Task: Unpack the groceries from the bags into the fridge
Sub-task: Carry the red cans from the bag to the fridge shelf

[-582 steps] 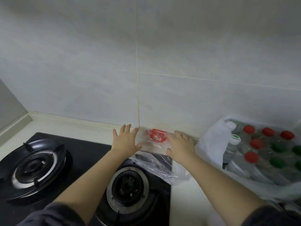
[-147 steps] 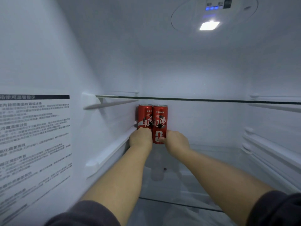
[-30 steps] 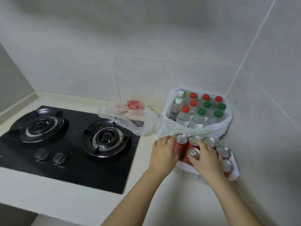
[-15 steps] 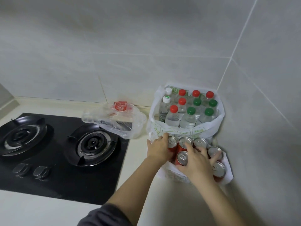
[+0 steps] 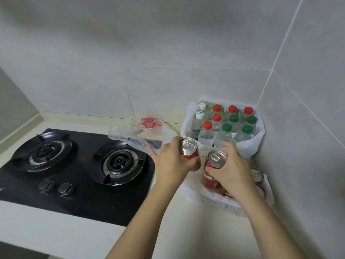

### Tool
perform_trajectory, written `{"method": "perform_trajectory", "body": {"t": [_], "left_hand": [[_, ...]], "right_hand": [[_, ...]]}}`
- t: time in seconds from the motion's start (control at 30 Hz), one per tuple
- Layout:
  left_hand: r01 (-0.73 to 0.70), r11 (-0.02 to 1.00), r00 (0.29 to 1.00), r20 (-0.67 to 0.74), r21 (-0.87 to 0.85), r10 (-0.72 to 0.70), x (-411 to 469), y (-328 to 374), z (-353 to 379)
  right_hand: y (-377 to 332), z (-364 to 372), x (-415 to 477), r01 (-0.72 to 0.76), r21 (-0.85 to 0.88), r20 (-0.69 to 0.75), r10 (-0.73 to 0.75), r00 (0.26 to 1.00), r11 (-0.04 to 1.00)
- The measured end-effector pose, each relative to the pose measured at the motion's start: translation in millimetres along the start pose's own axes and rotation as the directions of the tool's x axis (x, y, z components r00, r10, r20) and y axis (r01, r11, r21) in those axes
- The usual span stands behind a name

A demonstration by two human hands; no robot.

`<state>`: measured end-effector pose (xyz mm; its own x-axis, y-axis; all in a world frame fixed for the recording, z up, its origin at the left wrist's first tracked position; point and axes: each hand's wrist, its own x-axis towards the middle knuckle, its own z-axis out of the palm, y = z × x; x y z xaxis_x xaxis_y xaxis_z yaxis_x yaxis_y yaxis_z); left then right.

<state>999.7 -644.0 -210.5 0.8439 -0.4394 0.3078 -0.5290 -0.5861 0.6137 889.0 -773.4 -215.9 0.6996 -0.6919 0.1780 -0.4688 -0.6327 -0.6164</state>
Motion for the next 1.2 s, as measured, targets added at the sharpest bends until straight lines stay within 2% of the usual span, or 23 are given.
{"method": "perform_trajectory", "body": {"t": [0.1,0.23,0.43,0.6,0.9,1.2], "left_hand": [[0.006,0.998,0.988,-0.156,-0.061,-0.016,-11.7,-4.0,-49.9],[0.074,0.997,0.963,-0.262,0.039,-0.061,-43.7,-31.9,-97.6],[0.346,0.929,0.914,-0.27,0.131,-0.303,-112.9,-97.7,-107.6],[0.514,0.844,0.848,-0.237,0.154,-0.473,-159.0,-141.9,-92.5],[0.536,0.828,0.836,-0.238,0.163,-0.494,-177.5,-173.4,-70.1],[0.529,0.841,0.838,-0.228,0.118,-0.495,-180.2,-188.5,-64.8]], "right_hand": [[-32.1,-5.4,-2.9,0.1,0.134,-0.01,-0.1,0.995,0.986],[-64.9,18.1,-13.3,0.159,0.252,0.075,-0.183,0.98,0.955],[-74.8,83.8,-48.9,0.161,0.281,0.3,-0.246,0.922,0.946],[-66.8,126.4,-77.1,0.157,0.2,0.43,-0.231,0.873,0.967],[-64.4,150.6,-85.5,0.215,0.142,0.451,-0.256,0.855,0.966],[-62.6,155.3,-85.8,0.22,0.199,0.423,-0.287,0.86,0.955]]}}
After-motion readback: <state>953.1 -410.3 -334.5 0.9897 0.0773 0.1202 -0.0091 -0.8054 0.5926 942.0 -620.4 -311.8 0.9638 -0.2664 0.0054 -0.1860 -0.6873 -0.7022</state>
